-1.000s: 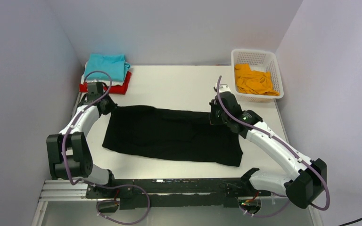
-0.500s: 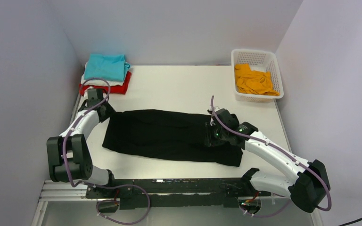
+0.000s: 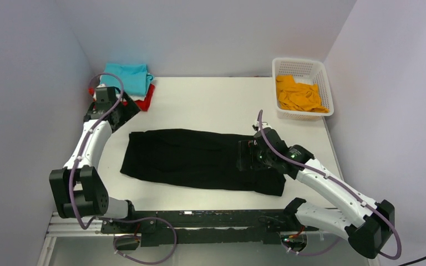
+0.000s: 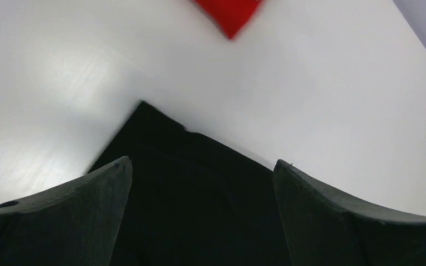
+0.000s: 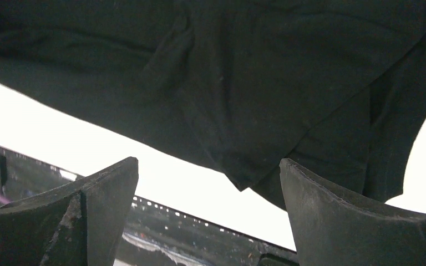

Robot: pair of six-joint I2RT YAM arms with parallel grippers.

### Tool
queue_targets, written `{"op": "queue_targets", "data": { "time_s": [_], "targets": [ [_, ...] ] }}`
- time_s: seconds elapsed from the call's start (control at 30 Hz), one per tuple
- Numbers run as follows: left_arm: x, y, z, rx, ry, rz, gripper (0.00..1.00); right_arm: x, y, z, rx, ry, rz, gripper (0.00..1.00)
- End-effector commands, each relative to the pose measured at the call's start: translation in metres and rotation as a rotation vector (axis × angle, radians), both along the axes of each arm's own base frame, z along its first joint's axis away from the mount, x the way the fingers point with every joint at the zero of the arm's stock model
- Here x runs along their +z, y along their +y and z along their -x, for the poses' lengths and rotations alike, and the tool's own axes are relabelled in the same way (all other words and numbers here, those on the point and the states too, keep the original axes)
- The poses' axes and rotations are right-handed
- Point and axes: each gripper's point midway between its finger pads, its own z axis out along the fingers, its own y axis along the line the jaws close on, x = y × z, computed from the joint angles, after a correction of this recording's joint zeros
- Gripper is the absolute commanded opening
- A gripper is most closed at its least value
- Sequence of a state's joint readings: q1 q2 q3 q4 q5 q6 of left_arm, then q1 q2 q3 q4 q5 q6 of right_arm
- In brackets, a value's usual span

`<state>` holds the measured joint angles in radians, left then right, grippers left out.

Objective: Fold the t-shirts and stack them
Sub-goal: Fold the other side of the tshirt into a rectangle, then rotate the tshirt 90 degrees

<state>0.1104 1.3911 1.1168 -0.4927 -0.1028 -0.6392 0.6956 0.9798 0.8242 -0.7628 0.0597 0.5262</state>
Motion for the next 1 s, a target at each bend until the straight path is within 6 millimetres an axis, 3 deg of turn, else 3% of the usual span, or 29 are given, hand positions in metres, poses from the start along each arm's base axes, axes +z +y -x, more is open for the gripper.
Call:
{"op": "queue_targets", "data": {
  "time_s": [0.0, 0.03, 0.1, 0.23, 0.3, 0.4, 0.5, 0.57, 0.77, 0.97],
  "targets": [
    [0.01, -0.085, -0.016, -0.343, -0.083, 0.145, 0.99, 0.007, 0.0, -0.033, -0.164, -0.077, -0.024, 1.0],
    [0.004, -0.106, -0.018, -0.408, -0.073, 0.161, 0.99, 0.0, 0.003, -0.037, -0.191, -0.064, -0.038, 1.0],
    [-0.017, -0.127, -0.023, -0.468, -0.034, 0.183, 1.0, -0.017, 0.009, -0.045, -0.236, -0.028, -0.08, 1.0],
    [-0.07, -0.137, -0.03, -0.489, 0.085, 0.246, 0.99, -0.055, 0.01, -0.049, -0.301, 0.086, -0.126, 1.0],
    [-0.102, -0.132, -0.021, -0.468, 0.176, 0.272, 0.99, -0.081, -0.007, -0.045, -0.379, 0.172, -0.101, 1.0],
    [-0.13, -0.112, 0.001, -0.394, 0.227, 0.308, 0.99, -0.099, -0.027, -0.042, -0.445, 0.22, -0.055, 1.0],
    [-0.142, -0.081, 0.016, -0.298, 0.233, 0.315, 0.99, -0.112, -0.033, -0.044, -0.469, 0.26, -0.069, 1.0],
    [-0.148, -0.073, 0.021, -0.273, 0.25, 0.306, 0.99, -0.118, -0.028, -0.05, -0.453, 0.286, -0.099, 1.0],
    [-0.152, -0.077, 0.028, -0.262, 0.261, 0.343, 0.99, -0.14, -0.024, -0.109, -0.479, 0.312, -0.126, 1.0],
    [-0.129, -0.095, 0.028, -0.253, 0.201, 0.365, 0.99, -0.135, -0.02, -0.215, -0.537, 0.209, -0.107, 1.0]
  ]
}}
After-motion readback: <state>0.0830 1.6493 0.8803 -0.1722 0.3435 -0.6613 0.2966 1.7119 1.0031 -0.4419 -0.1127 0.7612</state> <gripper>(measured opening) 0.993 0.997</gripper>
